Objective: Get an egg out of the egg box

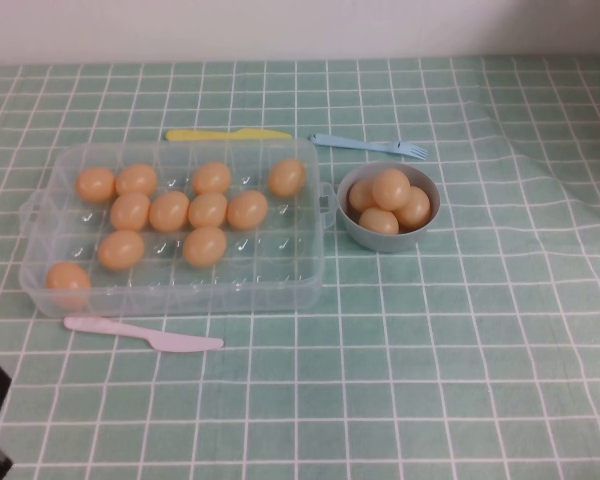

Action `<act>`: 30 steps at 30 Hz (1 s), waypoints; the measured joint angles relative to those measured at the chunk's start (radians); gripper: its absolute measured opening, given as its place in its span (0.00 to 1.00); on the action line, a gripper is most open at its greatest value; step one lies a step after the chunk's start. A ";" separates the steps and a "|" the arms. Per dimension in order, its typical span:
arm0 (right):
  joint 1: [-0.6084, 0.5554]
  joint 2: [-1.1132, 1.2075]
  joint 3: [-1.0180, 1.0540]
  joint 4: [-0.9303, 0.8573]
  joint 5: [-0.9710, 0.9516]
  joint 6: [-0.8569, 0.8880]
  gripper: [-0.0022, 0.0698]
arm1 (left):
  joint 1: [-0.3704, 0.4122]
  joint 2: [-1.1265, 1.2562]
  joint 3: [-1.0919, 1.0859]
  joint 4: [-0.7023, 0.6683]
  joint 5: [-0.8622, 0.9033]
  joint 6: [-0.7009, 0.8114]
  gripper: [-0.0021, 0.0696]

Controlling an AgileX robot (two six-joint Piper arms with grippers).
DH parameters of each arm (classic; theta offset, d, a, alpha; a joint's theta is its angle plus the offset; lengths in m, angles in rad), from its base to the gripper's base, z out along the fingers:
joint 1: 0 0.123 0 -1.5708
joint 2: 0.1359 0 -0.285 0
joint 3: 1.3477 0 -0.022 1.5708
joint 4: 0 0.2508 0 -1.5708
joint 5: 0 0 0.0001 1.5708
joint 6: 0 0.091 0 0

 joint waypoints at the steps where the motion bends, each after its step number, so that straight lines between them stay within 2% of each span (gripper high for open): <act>1: 0.000 0.000 0.000 0.000 0.000 0.000 0.01 | 0.000 0.042 -0.044 0.026 0.033 -0.001 0.02; 5: 0.000 0.000 0.000 0.000 0.000 0.000 0.01 | 0.000 0.265 -0.216 0.150 0.203 0.000 0.02; 10: 0.000 0.000 0.000 0.000 0.000 0.000 0.01 | 0.000 0.501 -0.450 0.289 0.401 0.074 0.02; 17: 0.000 0.000 0.000 0.000 0.000 0.000 0.01 | 0.000 0.833 -0.793 0.370 0.748 0.248 0.02; 23: 0.000 0.000 0.000 0.000 0.000 0.000 0.01 | -0.006 1.052 -0.960 0.379 0.817 0.390 0.02; 30: 0.000 0.000 0.000 0.000 0.000 0.000 0.01 | -0.073 1.290 -1.133 0.438 0.851 0.484 0.02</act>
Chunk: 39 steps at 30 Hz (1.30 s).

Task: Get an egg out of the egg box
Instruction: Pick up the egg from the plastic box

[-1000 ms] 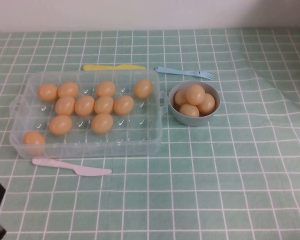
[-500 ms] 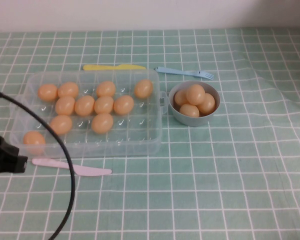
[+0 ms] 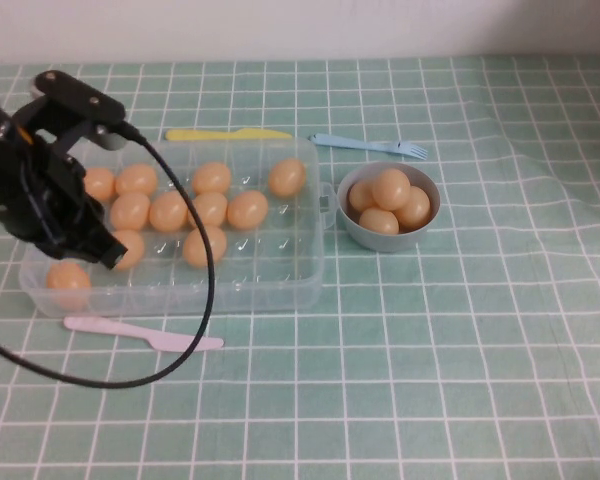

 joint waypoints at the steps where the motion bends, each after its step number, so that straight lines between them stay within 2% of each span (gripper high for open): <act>1: 0.000 0.000 0.000 0.000 0.000 0.000 0.01 | -0.004 0.024 -0.033 0.000 0.014 0.009 0.02; 8: 0.000 0.000 0.000 0.000 0.000 0.000 0.01 | -0.013 0.196 -0.210 0.004 0.072 0.078 0.02; 11: 0.000 0.000 0.000 0.000 0.000 0.000 0.01 | -0.014 0.259 -0.267 0.035 0.088 0.091 0.08; 12: 0.000 0.000 0.000 0.000 0.000 0.000 0.01 | -0.015 0.283 -0.281 0.044 0.097 0.093 0.12; 14: 0.000 0.000 0.000 0.000 0.000 0.000 0.01 | -0.015 0.327 -0.312 0.062 0.100 0.094 0.26; 16: 0.000 0.000 0.000 0.000 0.000 0.000 0.01 | -0.015 0.367 -0.336 0.070 0.084 0.089 0.44; 18: 0.000 0.000 0.000 0.000 0.000 0.000 0.01 | -0.015 0.395 -0.350 0.080 0.068 0.059 0.58; 20: 0.000 0.000 0.000 0.000 0.000 0.000 0.01 | -0.017 0.417 -0.365 0.092 0.062 0.025 0.66; 25: 0.000 0.000 0.000 0.000 0.000 0.000 0.01 | -0.017 0.445 -0.375 0.147 0.051 0.000 0.71; 39: 0.000 0.000 0.000 0.000 0.000 0.000 0.01 | -0.015 0.513 -0.380 0.183 0.024 -0.007 0.71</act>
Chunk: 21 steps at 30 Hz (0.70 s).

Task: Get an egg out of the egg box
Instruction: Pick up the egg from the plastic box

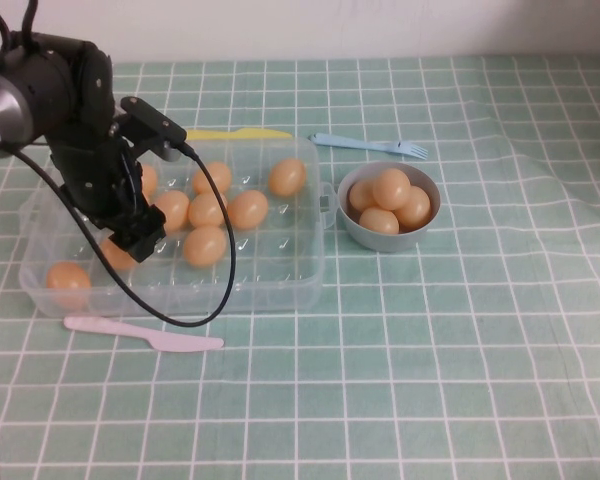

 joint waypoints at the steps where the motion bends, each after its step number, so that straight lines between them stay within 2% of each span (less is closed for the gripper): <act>1: 0.000 0.000 0.000 0.000 0.000 0.000 0.01 | 0.002 0.002 0.000 0.002 -0.002 0.000 0.71; 21: 0.000 0.000 0.000 0.000 0.000 0.000 0.01 | 0.036 0.072 -0.006 -0.034 -0.038 0.000 0.71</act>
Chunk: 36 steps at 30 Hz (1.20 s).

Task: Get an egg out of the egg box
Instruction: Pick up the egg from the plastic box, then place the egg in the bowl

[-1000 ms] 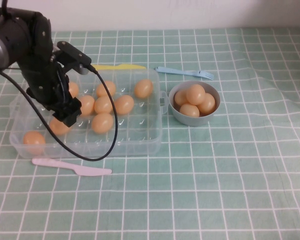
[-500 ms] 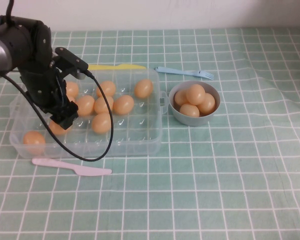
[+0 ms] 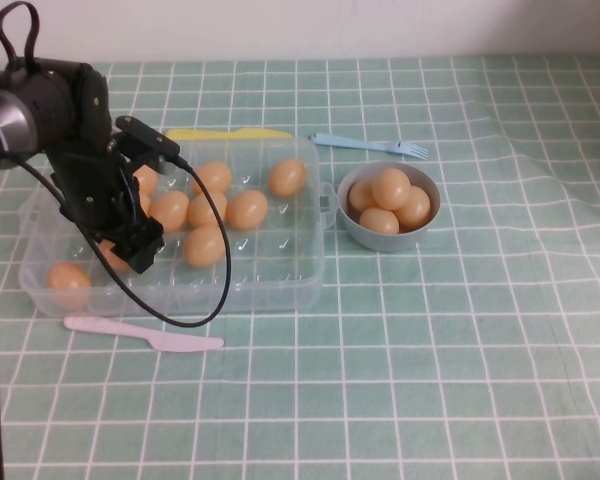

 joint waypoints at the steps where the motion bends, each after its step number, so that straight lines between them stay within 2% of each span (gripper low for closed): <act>1: 0.000 0.000 0.000 0.000 0.000 0.000 0.01 | 0.000 0.005 0.000 0.000 -0.004 0.000 0.71; 6: 0.000 0.000 0.000 0.000 0.000 0.000 0.01 | 0.000 0.014 0.000 0.000 -0.019 -0.008 0.69; 12: 0.000 0.000 0.000 0.000 0.000 0.000 0.01 | 0.000 0.014 0.000 0.000 -0.023 -0.010 0.53; 18: 0.000 0.000 0.000 0.000 0.000 0.000 0.01 | 0.000 0.011 -0.014 0.002 0.007 -0.012 0.53; 25: 0.000 0.000 0.000 0.000 0.000 0.000 0.01 | -0.011 -0.112 -0.104 -0.012 0.111 -0.101 0.53; 30: 0.000 0.000 0.000 0.000 0.000 0.000 0.01 | -0.061 -0.194 -0.154 -0.167 0.056 -0.077 0.53; 36: 0.000 0.000 0.000 0.000 0.000 0.000 0.01 | -0.177 -0.141 -0.188 -0.388 -0.120 0.181 0.53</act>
